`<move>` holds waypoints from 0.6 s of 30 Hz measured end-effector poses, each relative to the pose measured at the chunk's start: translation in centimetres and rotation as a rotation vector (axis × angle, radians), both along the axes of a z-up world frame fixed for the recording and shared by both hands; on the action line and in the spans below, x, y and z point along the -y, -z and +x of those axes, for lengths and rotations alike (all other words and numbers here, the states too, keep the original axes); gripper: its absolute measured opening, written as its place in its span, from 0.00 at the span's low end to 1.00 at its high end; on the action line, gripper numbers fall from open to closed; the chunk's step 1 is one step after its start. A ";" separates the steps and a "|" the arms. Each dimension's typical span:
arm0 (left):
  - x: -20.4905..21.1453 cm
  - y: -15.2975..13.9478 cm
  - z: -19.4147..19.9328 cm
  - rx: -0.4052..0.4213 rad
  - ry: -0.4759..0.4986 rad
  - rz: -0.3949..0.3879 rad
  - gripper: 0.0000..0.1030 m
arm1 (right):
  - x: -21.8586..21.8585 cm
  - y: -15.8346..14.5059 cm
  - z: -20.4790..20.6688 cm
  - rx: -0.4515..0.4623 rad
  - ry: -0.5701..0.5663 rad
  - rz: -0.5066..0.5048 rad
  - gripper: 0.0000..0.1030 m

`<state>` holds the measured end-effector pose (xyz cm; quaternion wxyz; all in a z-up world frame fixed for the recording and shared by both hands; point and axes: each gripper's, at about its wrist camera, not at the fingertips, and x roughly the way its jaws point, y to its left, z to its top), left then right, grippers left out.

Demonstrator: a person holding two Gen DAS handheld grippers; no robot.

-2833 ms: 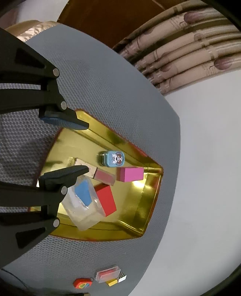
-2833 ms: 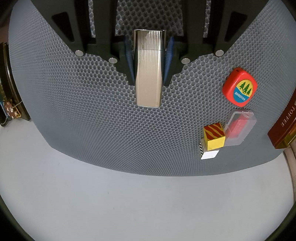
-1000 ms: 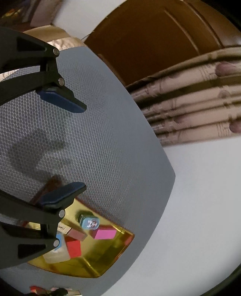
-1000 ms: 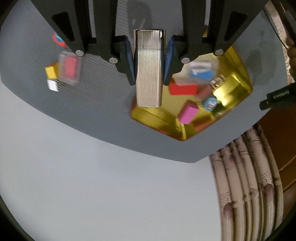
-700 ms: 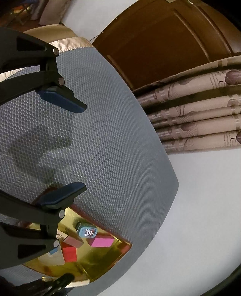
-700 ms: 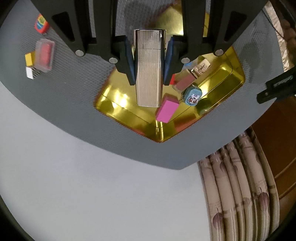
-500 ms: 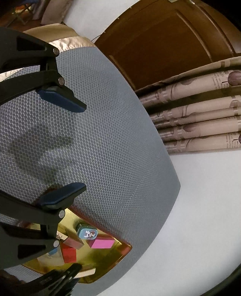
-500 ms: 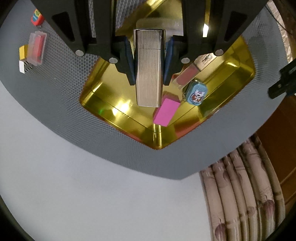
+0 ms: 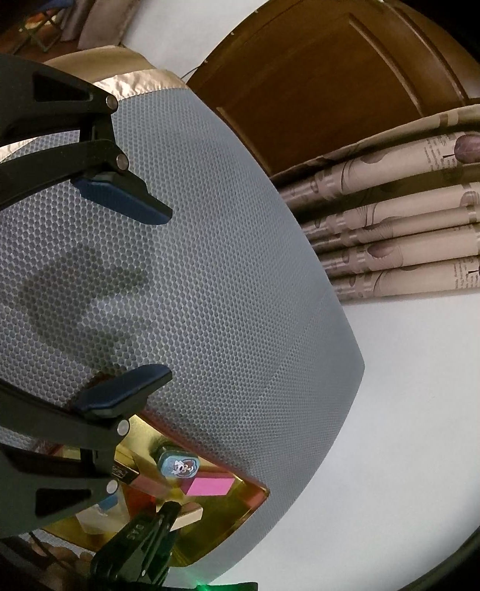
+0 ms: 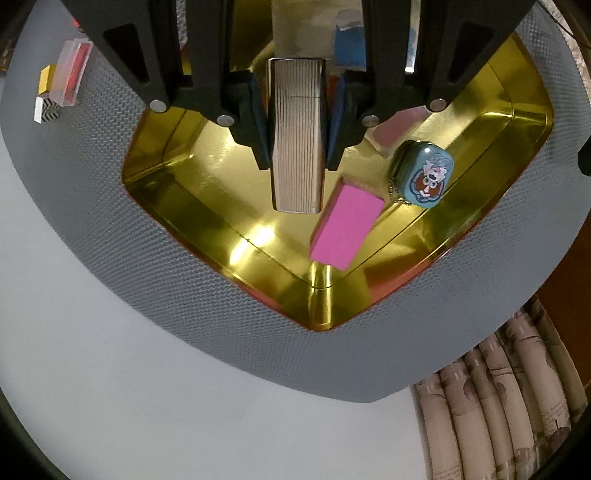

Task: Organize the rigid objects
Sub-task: 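Carry the silver metal case into the gold tin and open the right gripper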

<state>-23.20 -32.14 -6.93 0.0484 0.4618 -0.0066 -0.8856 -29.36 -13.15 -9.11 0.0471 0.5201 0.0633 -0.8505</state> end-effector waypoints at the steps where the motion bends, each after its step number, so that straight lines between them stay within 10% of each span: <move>1: 0.0 0.0 0.0 0.000 -0.001 0.001 0.73 | 0.1 0.0 0.0 -0.003 0.002 0.001 0.29; 7: -0.1 0.1 -0.1 0.001 0.005 -0.002 0.73 | 0.6 -1.2 0.9 -0.064 -0.001 -0.009 0.52; 18: -0.1 0.7 0.5 -0.012 0.019 -0.022 0.73 | -4.0 -5.5 8.0 -0.172 0.074 -0.104 0.55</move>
